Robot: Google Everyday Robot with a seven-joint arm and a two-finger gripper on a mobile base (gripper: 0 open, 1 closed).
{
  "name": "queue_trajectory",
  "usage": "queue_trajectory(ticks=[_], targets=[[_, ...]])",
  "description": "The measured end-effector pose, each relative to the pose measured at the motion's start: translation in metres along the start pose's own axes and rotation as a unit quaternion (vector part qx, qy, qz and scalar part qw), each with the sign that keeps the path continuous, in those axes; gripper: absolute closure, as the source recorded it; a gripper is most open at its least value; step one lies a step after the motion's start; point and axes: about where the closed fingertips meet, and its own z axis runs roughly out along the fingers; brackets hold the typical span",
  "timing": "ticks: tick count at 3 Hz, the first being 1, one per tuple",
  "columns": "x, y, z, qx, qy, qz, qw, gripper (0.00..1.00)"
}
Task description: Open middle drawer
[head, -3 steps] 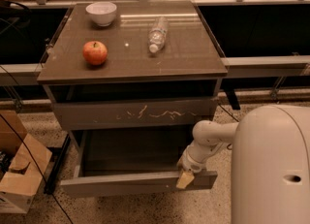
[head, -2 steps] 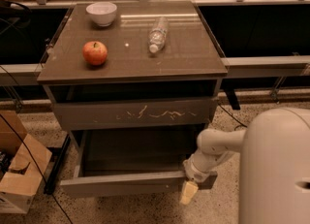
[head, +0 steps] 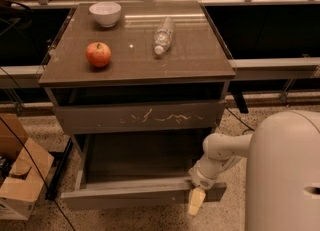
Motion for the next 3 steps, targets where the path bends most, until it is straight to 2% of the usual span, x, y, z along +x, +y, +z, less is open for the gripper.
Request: queue_trajectory(ticks=[1, 2, 3], targets=[[0.008, 0.020, 0.012, -0.042, 0.027, 0.012, 0.9987, 0.00], [0.016, 0.035, 0.016, -0.068, 0.037, 0.029, 0.9966, 0.00], [0.015, 0.036, 0.013, -0.068, 0.037, 0.029, 0.9966, 0.00]])
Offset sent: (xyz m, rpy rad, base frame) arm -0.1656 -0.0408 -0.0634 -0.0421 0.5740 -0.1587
